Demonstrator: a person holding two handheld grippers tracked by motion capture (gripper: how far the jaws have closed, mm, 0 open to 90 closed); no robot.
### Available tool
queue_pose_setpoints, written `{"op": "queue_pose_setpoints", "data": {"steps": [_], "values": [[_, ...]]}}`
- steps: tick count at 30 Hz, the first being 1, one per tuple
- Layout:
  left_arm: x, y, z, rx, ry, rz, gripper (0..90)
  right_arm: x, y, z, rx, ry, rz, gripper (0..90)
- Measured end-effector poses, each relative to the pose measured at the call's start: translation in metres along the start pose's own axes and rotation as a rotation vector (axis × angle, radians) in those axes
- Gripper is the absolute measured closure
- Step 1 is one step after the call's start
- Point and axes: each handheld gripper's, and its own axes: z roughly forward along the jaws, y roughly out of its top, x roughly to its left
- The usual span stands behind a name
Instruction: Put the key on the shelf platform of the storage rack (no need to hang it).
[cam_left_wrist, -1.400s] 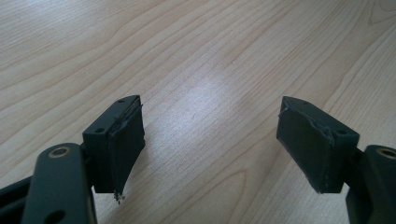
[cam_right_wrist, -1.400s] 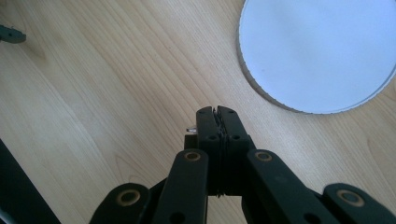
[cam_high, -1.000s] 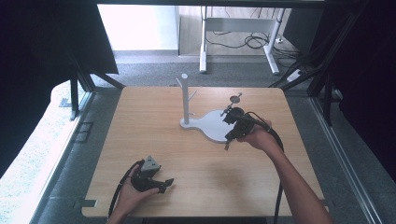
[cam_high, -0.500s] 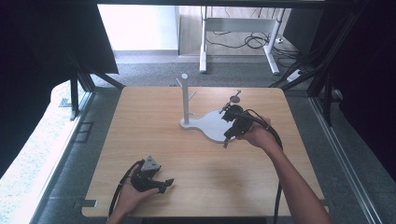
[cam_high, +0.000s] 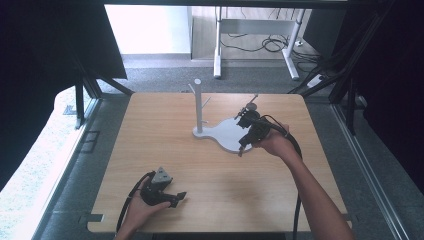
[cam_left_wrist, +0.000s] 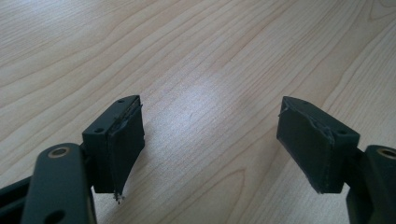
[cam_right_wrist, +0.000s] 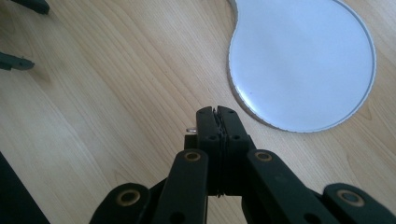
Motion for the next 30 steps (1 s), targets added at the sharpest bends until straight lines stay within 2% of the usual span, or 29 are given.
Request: {"op": "queue_pose_setpoints", "data": {"steps": [16, 30], "values": [[0.0, 0.0, 0.001, 0.008, -0.003, 0.006, 23.4, -0.002, 0.013, 0.006, -0.006, -0.001, -0.011, 89.1], [0.0, 0.0, 0.001, 0.006, -0.001, 0.005, 23.4, -0.011, 0.024, 0.015, -0.004, -0.011, 0.022, 89.2]]}}
